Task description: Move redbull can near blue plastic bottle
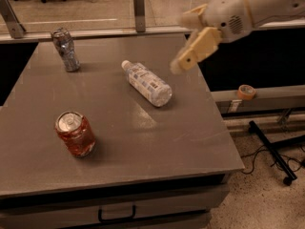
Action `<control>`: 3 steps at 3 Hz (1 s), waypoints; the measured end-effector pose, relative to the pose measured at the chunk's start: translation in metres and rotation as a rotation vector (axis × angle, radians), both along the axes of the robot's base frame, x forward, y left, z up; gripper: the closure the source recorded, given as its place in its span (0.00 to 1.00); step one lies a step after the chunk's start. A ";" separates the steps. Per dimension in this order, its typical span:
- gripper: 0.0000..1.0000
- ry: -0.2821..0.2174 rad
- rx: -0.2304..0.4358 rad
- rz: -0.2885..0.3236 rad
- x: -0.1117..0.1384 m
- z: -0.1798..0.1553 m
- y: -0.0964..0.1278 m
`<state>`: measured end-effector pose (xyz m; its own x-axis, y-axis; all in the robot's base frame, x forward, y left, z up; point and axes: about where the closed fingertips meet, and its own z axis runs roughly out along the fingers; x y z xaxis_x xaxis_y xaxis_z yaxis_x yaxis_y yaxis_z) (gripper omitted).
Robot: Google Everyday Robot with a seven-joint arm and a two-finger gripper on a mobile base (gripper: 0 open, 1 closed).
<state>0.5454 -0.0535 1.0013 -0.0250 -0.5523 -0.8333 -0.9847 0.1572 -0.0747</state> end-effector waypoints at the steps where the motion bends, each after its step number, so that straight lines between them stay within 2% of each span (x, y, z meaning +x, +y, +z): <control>1: 0.00 -0.017 0.055 -0.014 0.008 0.010 0.012; 2: 0.00 -0.014 0.050 -0.010 0.007 0.009 0.012; 3: 0.00 -0.017 0.089 -0.039 0.018 -0.002 0.027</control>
Offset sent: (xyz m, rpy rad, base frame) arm 0.0087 0.0131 0.0112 0.0613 -0.0176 -0.0140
